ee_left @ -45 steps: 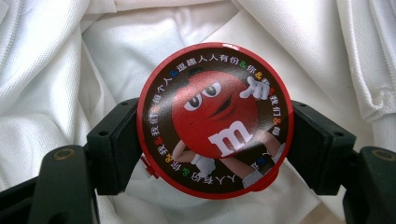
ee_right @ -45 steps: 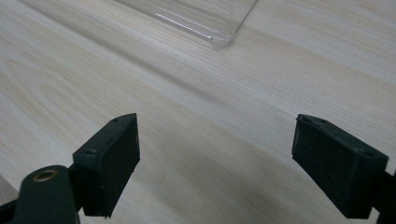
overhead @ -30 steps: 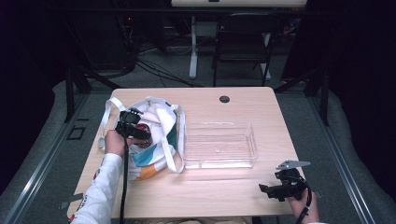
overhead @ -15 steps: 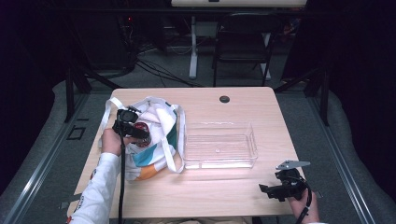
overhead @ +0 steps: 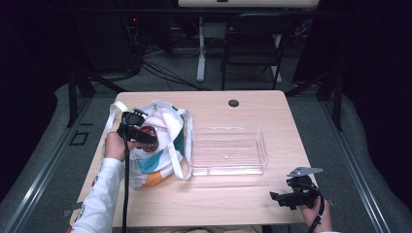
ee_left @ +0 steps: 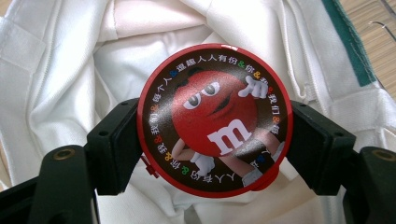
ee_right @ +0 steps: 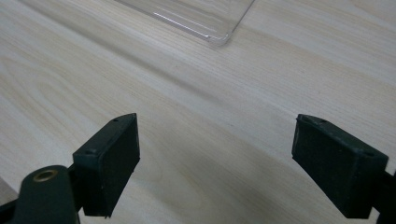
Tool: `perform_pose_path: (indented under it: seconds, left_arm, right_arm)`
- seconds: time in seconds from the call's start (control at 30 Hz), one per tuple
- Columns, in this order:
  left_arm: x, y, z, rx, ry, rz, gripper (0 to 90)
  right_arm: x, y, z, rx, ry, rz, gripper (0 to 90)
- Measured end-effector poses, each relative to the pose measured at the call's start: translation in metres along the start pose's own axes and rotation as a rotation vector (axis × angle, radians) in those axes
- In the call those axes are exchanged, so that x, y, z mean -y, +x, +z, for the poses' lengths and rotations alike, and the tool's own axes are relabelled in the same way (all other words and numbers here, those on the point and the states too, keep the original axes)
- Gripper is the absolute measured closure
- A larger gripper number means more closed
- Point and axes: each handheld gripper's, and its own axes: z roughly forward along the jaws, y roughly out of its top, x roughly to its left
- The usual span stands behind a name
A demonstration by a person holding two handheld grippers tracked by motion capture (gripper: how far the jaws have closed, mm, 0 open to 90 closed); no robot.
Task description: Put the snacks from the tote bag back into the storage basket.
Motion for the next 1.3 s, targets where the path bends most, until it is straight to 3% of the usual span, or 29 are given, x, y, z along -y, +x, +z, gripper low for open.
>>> perform_pose_path:
  seconds: [0.37,0.73,1.3]
  left_arm:
    - [-0.006,-0.003,-0.012,0.004,-0.008,0.015,25.6]
    - [-0.020,-0.008,-0.037,-0.006,-0.032,0.030,25.6]
    - [-0.038,-0.026,-0.059,0.008,-0.058,0.076,25.6]
  right_arm:
    - [0.000,0.000,0.000,-0.005,-0.001,0.002,14.8]
    - [-0.001,0.000,0.000,-0.007,0.002,0.000,14.8]
    - [-0.001,0.000,0.001,-0.004,-0.002,0.001,14.8]
